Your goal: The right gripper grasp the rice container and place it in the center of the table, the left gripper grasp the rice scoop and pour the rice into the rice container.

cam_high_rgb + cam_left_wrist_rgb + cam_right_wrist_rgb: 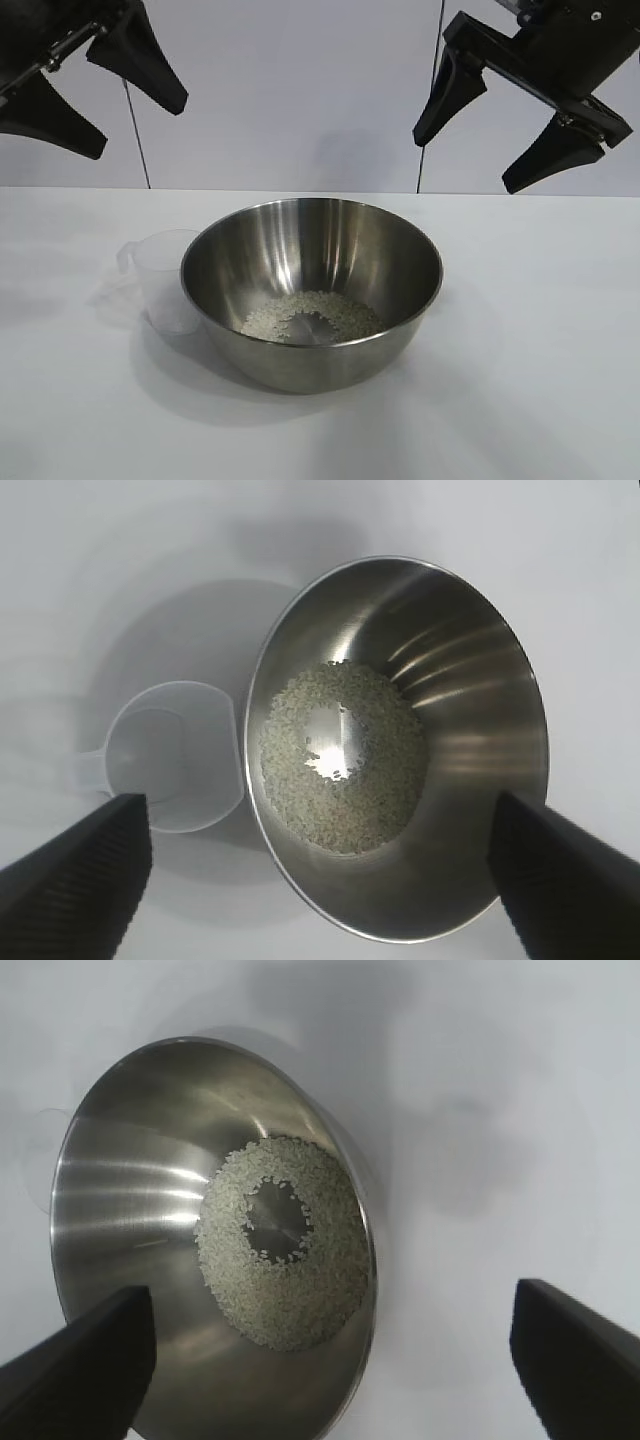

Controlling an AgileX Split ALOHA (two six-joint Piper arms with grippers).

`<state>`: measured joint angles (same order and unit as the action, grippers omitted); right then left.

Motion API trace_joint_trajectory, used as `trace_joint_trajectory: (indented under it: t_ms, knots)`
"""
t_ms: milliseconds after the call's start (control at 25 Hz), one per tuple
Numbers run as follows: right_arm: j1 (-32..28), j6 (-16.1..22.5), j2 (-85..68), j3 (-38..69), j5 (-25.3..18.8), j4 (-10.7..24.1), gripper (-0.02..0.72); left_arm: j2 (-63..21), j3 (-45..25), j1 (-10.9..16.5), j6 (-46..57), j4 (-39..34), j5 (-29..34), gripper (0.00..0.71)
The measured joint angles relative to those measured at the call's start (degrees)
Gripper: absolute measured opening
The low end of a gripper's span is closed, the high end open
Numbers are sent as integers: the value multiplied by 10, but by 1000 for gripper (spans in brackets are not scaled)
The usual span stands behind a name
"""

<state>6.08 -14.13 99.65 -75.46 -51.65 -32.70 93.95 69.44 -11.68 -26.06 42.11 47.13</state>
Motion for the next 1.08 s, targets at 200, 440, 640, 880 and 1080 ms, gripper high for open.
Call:
trace_joint_trajectory:
  t_ms: [200,440,640,880,1080]
  knots:
    - [0,-3,0,0,0,-6,662,0,0,0,0,0,-3,657]
    - [0,-3,0,0,0,-6,662,0,0,0,0,0,-5,657]
    - [0,-3,0,0,1,-6,662,0,0,0,0,0,-6,657]
    - [0,-3,0,0,1,-6,662,0,0,0,0,0,-6,657]
    - [0,-3,0,0,2,-6,662,0,0,0,0,0,-6,657]
